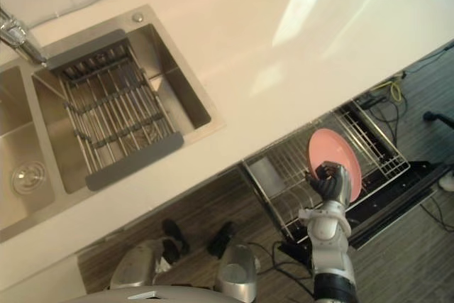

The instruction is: Walk over to the sink, pick up the cup, carry it to the dishwasher, place the cup inside the dishwasher, then close the dishwasher door

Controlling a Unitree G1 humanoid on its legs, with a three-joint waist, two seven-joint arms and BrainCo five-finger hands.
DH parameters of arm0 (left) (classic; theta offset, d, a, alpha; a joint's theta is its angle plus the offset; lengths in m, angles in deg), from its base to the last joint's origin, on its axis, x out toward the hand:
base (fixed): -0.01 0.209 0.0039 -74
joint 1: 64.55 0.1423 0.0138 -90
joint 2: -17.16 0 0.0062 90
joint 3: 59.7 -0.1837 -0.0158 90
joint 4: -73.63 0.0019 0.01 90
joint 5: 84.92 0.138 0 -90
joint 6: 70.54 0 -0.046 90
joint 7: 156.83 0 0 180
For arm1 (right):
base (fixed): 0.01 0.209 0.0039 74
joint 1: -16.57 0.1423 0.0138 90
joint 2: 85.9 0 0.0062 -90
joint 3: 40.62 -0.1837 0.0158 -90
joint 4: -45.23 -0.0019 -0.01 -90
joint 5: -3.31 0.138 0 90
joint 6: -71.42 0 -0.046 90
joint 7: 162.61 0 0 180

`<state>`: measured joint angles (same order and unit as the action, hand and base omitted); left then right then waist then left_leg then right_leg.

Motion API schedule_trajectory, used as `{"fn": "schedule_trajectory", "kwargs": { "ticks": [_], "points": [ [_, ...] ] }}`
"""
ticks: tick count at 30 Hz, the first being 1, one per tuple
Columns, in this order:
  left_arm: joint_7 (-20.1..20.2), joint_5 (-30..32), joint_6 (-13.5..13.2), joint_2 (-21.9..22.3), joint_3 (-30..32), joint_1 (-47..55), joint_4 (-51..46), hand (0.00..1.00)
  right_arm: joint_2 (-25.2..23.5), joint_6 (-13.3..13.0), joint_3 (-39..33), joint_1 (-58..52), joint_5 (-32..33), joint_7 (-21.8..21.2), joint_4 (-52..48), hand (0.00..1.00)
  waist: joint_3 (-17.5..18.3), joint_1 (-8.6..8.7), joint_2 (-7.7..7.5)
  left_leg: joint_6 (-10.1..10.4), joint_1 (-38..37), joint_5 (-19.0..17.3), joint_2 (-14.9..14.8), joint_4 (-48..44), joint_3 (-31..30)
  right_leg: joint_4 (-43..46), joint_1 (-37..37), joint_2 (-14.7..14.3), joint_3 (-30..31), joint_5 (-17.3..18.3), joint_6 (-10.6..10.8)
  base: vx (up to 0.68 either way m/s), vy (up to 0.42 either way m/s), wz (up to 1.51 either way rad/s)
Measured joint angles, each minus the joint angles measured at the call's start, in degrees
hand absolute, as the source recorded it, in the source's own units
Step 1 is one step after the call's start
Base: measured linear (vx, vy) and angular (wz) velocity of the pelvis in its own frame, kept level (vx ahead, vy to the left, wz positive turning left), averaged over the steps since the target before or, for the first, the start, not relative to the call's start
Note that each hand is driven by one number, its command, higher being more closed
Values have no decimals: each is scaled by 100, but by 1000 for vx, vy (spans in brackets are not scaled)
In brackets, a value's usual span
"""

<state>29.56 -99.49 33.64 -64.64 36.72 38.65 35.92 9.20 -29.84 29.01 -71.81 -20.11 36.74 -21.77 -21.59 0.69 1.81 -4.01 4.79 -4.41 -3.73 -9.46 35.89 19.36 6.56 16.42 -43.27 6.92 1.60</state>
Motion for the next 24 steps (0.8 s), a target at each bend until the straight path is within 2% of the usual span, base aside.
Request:
{"fn": "schedule_trajectory", "kwargs": {
  "ticks": [6, 12, 19, 22, 24],
  "points": [
    [31, -1, 111, 5, -6, -82, -241, 0, 499, 271, -16, 606, 400, 41, 648, 100, -208, -11, 183, -20, 141, 187, 252, 185, -324, 420, 310, 315, 14, 61, -39, -38, 27, 10],
    [77, -108, 233, 0, -11, -338, -285, 0, 1191, 530, -46, 1297, 547, 100, 1262, 100, -382, 21, 502, -27, 445, 453, 528, 479, -440, 795, 894, 603, 171, 97, -112, -43, 57, 5],
    [214, -272, 321, -6, -283, -687, -193, 0, 2072, 659, 241, 2361, 611, -42, 1899, 100, -574, -11, 1014, -38, 799, 662, 780, 669, -593, 1128, 1675, 804, 623, 94, -173, -5, 25, -13],
    [276, -339, 317, -19, -457, -786, -164, 0, 2251, 656, 487, 2515, 503, -122, 1914, 100, -565, -22, 1129, -5, 983, 823, 864, 844, -653, 1219, 2003, 859, 689, 105, -222, 21, -28, 1],
    [280, -367, 318, -20, -550, -851, -150, 0, 2282, 660, 659, 2595, 501, -188, 1914, 100, -562, -32, 1133, 4, 1079, 906, 898, 878, -796, 1271, 2162, 874, 741, 115, -258, 37, -71, -1]
  ]
}}
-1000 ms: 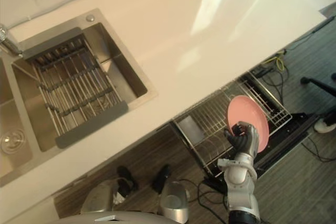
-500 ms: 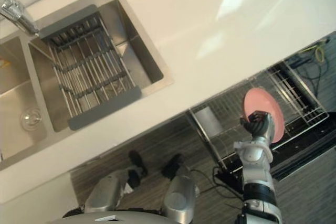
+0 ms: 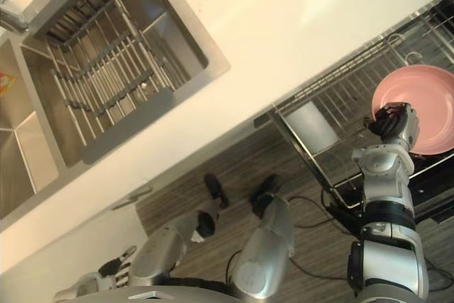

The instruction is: Walk over to the sink, pick up the cup, carry it to the dishwasher, place the cup inside the dishwasher, then close the dishwasher door

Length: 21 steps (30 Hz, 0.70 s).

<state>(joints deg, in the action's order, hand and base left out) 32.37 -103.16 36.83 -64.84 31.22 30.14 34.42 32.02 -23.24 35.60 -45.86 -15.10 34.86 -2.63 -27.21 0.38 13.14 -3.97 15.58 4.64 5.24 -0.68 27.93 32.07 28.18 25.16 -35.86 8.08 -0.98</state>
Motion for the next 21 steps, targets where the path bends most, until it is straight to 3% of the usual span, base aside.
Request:
{"fn": "schedule_trajectory", "kwargs": {
  "ticks": [8, 18, 21],
  "points": [
    [131, -63, -124, -1, -354, -165, 84, 0, -108, -174, 690, -28, -362, -569, 2, 100, 23, -60, 34, 65, 63, 118, 49, 136, -149, 194, 175, 64, 25, 101, -87, 17, -71, 3],
    [116, -17, -170, 4, -451, -357, 184, 0, -209, -117, 683, -86, -375, -441, 366, 100, 43, -46, 62, 166, -54, 442, 82, 503, -484, 361, 23, 162, -334, 244, -201, -8, -56, 17],
    [111, -10, -171, 8, -452, -402, 192, 0, -250, 49, 672, -161, -345, -420, 392, 100, 49, -33, 70, 185, -72, 472, 67, 507, -569, 375, -53, 165, -420, 277, -211, -18, -48, 10]
  ]
}}
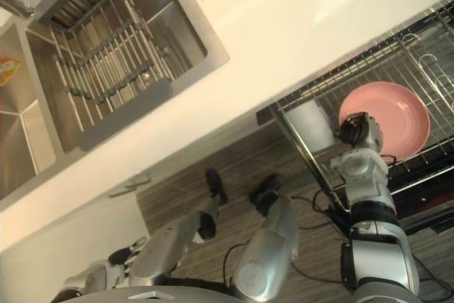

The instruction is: Walk over to the sink, pick up the cup, carry it to the dishwasher, place the cup inside the dishwasher, then close the dishwasher door

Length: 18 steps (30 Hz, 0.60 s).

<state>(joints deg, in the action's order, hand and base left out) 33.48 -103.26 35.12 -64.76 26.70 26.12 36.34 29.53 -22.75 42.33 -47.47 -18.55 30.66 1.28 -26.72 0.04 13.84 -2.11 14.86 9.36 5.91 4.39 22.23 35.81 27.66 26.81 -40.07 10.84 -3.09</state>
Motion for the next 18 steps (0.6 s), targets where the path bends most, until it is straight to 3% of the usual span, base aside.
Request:
{"fn": "schedule_trajectory", "kwargs": {
  "ticks": [1, 4, 9, 12, 15, 18],
  "points": [
    [-7, 0, 0, 0, 1, -6, 3, 0, -13, 82, -1, -2, 5, 24, 21, 0, 0, 1, 0, 9, 6, 7, -4, 18, -2, 7, 3, 0, -6, 5, -8, -20, -47, 4],
    [-12, 1, -1, 0, 2, -7, 23, 0, -46, 198, 1, -116, 32, 192, 122, 0, 12, 1, 17, 26, -1, 19, -14, 35, -8, 14, -9, 0, -23, 8, -13, -19, -45, 2],
    [-20, 2, -5, 3, 4, -7, 96, 0, -356, 259, -236, -325, 931, 637, 212, 0, 19, 50, 26, 33, -98, 23, -35, 37, -29, -26, -177, -10, -115, 9, -10, -3, -20, 3],
    [-22, 3, -14, 8, 17, -6, 90, 0, -656, -80, -681, -555, 1503, 721, -270, 0, 16, 95, 21, 7, -217, 4, -58, 36, 4, -93, -313, -60, -118, 20, 40, -10, -13, -8],
    [-21, 71, -17, 14, 150, 6, 79, 0, -1091, -437, -1131, -1004, 1821, 728, -1618, 0, -15, 194, -22, -76, -391, -57, -136, 30, 180, -222, -477, -178, -64, -13, 74, 8, -17, -21],
    [-19, 173, -5, 8, 396, 49, 57, 0, -1550, -736, -1538, -1473, 1808, 755, -3113, 0, -120, 351, -213, -126, -621, -172, -225, -75, 422, -346, -688, -312, 37, -44, 91, 56, -48, -33]
  ]
}}
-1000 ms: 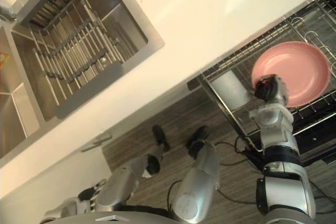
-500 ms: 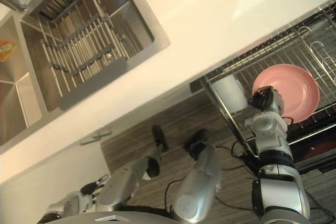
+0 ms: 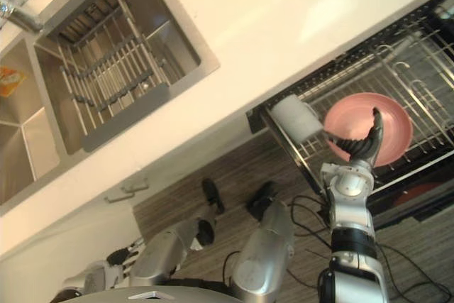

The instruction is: Walk over to the sink, pick up the cup, carry it to the dishwasher, place the cup inside the dishwasher, then close the dishwasher door

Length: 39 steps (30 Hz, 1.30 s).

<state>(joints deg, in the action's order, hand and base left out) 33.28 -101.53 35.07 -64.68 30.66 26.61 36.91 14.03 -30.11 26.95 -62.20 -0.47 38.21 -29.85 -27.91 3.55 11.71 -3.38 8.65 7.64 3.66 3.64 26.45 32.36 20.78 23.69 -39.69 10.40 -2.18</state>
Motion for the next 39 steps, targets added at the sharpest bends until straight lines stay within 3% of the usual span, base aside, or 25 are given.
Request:
{"fn": "schedule_trajectory", "kwargs": {
  "ticks": [3, 5, 7, 11, 14, 17, 23, 26, 32, 39],
  "points": [
    [-6, 14, -8, -9, 249, 169, -96, 0, -381, -277, -541, -485, 41, 62, -1201, 0, -49, 118, -260, 47, -285, -266, -174, -275, 326, -173, -324, -178, 137, -22, 35, 82, -67, -40],
    [-11, 119, -5, -8, 388, 316, -91, 0, -501, -464, -900, -725, 390, -35, -1673, 0, 6, 197, -458, 97, -472, -455, -289, -453, 466, -298, -563, -296, 190, -30, 49, 123, -65, -45],
    [-73, 212, -1, -14, 537, 483, -36, 0, -525, -686, -1372, -964, 872, -251, -2034, 0, 169, 274, -770, 158, -612, -695, -448, -693, 648, -438, -734, -446, 308, -44, 63, 137, -50, -45],
    [-121, 312, 15, -42, 680, 537, 32, 0, -505, -681, -2074, -1208, 1476, -288, -2292, 0, 420, 339, -964, 200, -852, -944, -612, -896, 820, -679, -1025, -661, 426, -110, 112, 121, -5, -30],
    [-151, 327, 100, -44, 683, 547, 79, 0, -505, -471, -2539, -1372, 2430, -292, -1858, 0, 637, 402, -989, 211, -1003, -1078, -658, -942, 890, -829, -1209, -752, 480, -167, 151, 101, 35, -17],
    [-227, 312, 213, -37, 696, 558, 142, 0, -511, -171, -3108, -1559, 3546, -658, -718, 0, 758, 461, -983, 219, -1104, -1114, -628, -841, 930, -937, -1320, -786, 504, -211, 225, 74, 55, -7],
    [-239, 72, 220, 41, 859, 664, 204, 0, -1158, 336, -3364, -1780, 5566, -2327, 1198, 0, 864, 525, -933, 250, -1281, -1073, -537, -621, 802, -987, -1505, -768, 399, -181, 300, 49, 12, 7],
    [-319, 12, 169, 136, 875, 664, 217, 0, -1426, 407, -3146, -1737, 5779, -2712, 1784, 0, 938, 412, -804, 248, -1269, -909, -447, -388, 591, -983, -1556, -696, 175, -165, 329, -1, 0, 36],
    [-350, -136, 178, 320, 1096, 820, 243, 0, -1603, 377, -2510, -1389, 5803, -2980, 2297, 0, 1010, 90, -635, 396, -1260, -777, -343, -228, 199, -890, -1711, -538, -194, -62, 367, 14, -4, 38],
    [-194, -120, 173, 466, 1302, 1149, 260, 0, -1399, 307, -2159, -1412, 5714, -3026, 2470, 0, 993, -20, -619, 572, -1214, -667, -238, -135, 0, -644, -1704, -327, -413, 64, 359, 23, -9, 17]
  ]
}}
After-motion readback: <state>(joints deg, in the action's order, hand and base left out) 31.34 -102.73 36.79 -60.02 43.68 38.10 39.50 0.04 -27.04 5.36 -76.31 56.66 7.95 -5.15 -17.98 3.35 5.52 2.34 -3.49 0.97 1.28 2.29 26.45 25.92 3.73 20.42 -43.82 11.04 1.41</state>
